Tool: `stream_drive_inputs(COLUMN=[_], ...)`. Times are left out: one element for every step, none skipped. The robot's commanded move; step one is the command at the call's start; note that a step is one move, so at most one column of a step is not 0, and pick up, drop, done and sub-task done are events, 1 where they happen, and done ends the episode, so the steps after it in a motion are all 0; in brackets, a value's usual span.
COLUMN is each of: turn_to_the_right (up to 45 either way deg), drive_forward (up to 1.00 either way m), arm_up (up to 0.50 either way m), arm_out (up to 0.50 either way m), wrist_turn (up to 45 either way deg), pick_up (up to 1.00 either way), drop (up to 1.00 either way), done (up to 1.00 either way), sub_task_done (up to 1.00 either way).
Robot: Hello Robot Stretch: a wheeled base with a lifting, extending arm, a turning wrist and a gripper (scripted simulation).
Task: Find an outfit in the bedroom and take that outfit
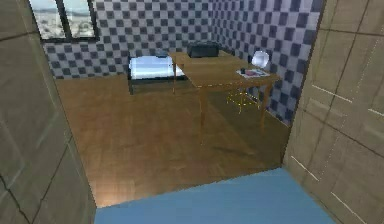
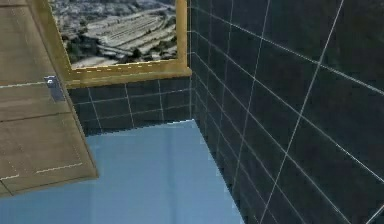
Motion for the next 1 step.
stream_drive_inputs(turn_to_the_right=[0.0], drive_forward=[0.25], arm_up=[0.00], arm_out=[0.00], wrist_turn=[0.0], pick_up=[0.00], drop=[0.00], done=[0.00], sub_task_done=[0.00])
